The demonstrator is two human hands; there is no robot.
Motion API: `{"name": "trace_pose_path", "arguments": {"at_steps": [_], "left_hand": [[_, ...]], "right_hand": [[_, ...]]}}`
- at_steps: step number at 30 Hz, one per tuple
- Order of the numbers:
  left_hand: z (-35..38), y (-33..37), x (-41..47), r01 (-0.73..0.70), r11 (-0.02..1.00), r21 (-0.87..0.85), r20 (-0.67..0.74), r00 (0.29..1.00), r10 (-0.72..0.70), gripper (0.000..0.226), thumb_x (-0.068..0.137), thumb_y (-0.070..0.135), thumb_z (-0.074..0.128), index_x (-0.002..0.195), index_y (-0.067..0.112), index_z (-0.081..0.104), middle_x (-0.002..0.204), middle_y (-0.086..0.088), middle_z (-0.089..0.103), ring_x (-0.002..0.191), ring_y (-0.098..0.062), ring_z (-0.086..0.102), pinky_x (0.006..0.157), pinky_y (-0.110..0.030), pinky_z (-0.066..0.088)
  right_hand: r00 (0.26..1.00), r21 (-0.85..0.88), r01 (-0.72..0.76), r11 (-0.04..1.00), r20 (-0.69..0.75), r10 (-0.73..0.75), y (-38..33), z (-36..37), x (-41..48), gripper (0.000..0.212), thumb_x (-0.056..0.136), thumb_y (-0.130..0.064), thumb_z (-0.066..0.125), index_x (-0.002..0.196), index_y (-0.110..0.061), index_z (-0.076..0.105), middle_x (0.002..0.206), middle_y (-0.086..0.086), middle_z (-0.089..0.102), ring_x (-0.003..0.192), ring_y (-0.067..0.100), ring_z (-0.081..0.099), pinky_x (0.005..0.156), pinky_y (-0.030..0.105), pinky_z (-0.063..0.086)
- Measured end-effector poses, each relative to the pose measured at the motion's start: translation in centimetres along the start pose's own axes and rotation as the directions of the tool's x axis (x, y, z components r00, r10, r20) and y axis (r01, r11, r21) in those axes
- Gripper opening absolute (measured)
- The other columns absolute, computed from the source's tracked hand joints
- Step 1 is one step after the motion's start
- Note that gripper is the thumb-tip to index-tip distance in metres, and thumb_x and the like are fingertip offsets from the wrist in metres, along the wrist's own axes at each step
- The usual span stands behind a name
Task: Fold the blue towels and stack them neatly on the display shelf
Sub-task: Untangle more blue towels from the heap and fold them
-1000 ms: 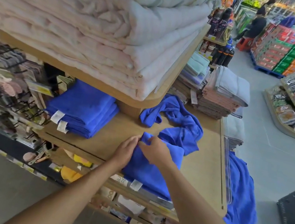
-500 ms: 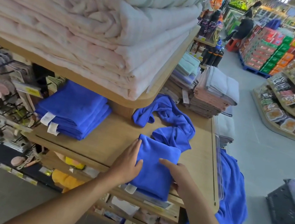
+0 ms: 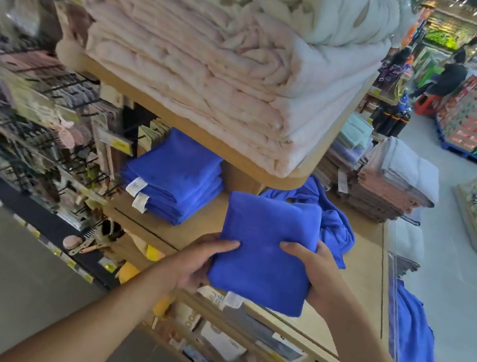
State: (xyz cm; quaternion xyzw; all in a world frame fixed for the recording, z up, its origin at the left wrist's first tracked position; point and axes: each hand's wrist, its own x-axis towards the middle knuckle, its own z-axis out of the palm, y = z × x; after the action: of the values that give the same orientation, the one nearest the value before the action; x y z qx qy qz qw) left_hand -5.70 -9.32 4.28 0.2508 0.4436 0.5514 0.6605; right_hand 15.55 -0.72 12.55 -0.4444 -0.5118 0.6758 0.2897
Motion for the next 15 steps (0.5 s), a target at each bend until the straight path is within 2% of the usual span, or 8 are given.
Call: {"name": "trace_pose_path", "arguments": {"at_steps": [2,4,6,8,10,11,13,15], "left_hand": [[-1.5,2.4,-1.0,-0.081,0.995,0.056,-0.062,0.994,0.084,0.049,0.082,0.021,0.077,0.129,0.021,0.063,0.131,-0.007,0.069,0.120,-0.028,0.065,0.100,-0.044,0.052],[-3.3,5.4,-2.1,-0.118,0.981,0.155,-0.133,0.981,0.139,0.041,0.088,0.018,0.076,0.124,0.032,0.063,0.121,0.009,0.073,0.109,-0.018,0.071,0.085,-0.038,0.060],[-5.3,8.6,-3.2,-0.130,0.957,0.258,-0.203,0.962,0.185,0.030,0.094,0.019,0.070,0.118,0.034,0.063,0.109,0.017,0.075,0.097,-0.012,0.074,0.072,-0.033,0.061],[-7.4,11.9,-3.9,-0.161,0.939,0.303,-0.265,0.932,0.245,0.028,0.094,0.016,0.068,0.117,0.032,0.063,0.102,0.015,0.077,0.090,-0.011,0.075,0.066,-0.031,0.061],[-9.3,15.4,-4.3,-0.217,0.937,0.272,-0.351,0.885,0.307,0.034,0.093,0.013,0.068,0.123,0.027,0.064,0.099,0.009,0.078,0.082,-0.013,0.075,0.062,-0.029,0.060],[-10.2,17.1,-4.5,-0.243,0.944,0.224,-0.409,0.855,0.318,0.037,0.092,0.014,0.069,0.128,0.023,0.063,0.101,0.003,0.078,0.082,-0.015,0.074,0.063,-0.029,0.059],[-11.9,19.5,-4.8,-0.258,0.961,0.101,-0.499,0.822,0.273,0.040,0.090,0.023,0.072,0.129,0.017,0.064,0.111,-0.007,0.076,0.087,-0.023,0.074,0.070,-0.036,0.060],[-12.9,20.0,-5.1,-0.178,0.982,0.065,-0.561,0.807,0.183,0.035,0.088,0.029,0.075,0.120,0.018,0.065,0.110,-0.007,0.072,0.088,-0.027,0.074,0.067,-0.040,0.062]], "right_hand": [[0.998,0.030,-0.027,0.999,0.052,0.026,-1.4,2.1,1.3,0.036,0.088,-0.010,0.075,0.121,-0.020,0.068,0.115,0.003,0.077,0.100,0.026,0.076,0.068,0.037,0.062],[0.990,0.053,-0.067,0.996,0.125,0.060,-2.5,4.6,2.7,0.037,0.089,-0.008,0.070,0.123,-0.022,0.066,0.115,0.000,0.077,0.101,0.024,0.075,0.071,0.036,0.061],[0.976,0.006,-0.109,0.994,0.189,0.106,-3.3,7.5,4.3,0.035,0.087,-0.007,0.065,0.120,-0.019,0.064,0.102,-0.002,0.077,0.089,0.023,0.072,0.067,0.031,0.055],[0.967,-0.060,-0.105,0.993,0.228,0.116,-4.1,10.7,6.2,0.031,0.086,-0.007,0.062,0.113,-0.022,0.064,0.095,0.001,0.070,0.084,0.021,0.064,0.068,0.030,0.050],[0.960,-0.024,-0.086,0.996,0.264,0.089,-5.1,13.8,8.1,0.022,0.089,-0.006,0.062,0.105,-0.021,0.067,0.097,0.002,0.068,0.083,0.019,0.062,0.068,0.029,0.051],[0.959,0.020,-0.087,0.996,0.274,0.078,-5.6,15.2,9.1,0.017,0.093,-0.007,0.061,0.098,-0.021,0.069,0.092,0.000,0.068,0.076,0.015,0.061,0.064,0.027,0.052],[0.956,0.048,-0.078,0.996,0.287,0.061,-6.1,17.4,11.2,0.025,0.100,-0.012,0.058,0.081,-0.023,0.071,0.076,-0.004,0.065,0.063,0.009,0.060,0.058,0.025,0.055],[0.950,-0.037,-0.093,0.995,0.294,0.099,-5.5,18.8,12.6,0.023,0.101,-0.016,0.060,0.081,-0.024,0.070,0.076,-0.002,0.063,0.070,0.012,0.064,0.068,0.031,0.061]]}}
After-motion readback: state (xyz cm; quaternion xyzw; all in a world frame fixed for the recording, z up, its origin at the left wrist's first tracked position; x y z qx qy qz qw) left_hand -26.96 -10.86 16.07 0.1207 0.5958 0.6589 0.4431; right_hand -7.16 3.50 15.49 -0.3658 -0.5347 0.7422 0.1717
